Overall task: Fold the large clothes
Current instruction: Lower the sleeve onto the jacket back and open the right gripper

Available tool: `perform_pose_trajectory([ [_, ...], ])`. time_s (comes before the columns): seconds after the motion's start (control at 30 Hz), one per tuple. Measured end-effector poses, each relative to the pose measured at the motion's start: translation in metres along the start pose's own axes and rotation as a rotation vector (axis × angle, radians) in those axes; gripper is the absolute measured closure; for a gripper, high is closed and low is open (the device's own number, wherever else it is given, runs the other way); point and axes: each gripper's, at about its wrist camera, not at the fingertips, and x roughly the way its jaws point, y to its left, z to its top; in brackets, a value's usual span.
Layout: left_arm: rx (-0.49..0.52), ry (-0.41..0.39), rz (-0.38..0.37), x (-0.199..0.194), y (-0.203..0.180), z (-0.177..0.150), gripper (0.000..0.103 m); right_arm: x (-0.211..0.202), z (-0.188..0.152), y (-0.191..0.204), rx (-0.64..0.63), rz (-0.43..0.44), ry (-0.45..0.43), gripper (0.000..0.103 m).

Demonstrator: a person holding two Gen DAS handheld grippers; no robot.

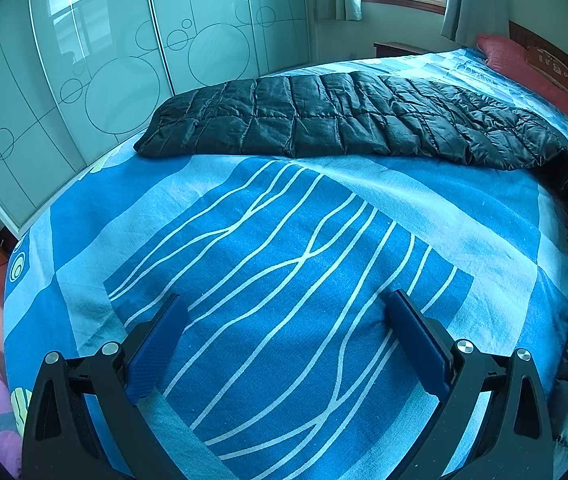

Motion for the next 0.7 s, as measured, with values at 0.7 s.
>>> perform_pose_trajectory([
  [0.7,-0.010,-0.001,-0.013,-0.001,0.004,-0.003,0.004,-0.012,-0.069,0.074,-0.074,0.000,0.012,0.045],
])
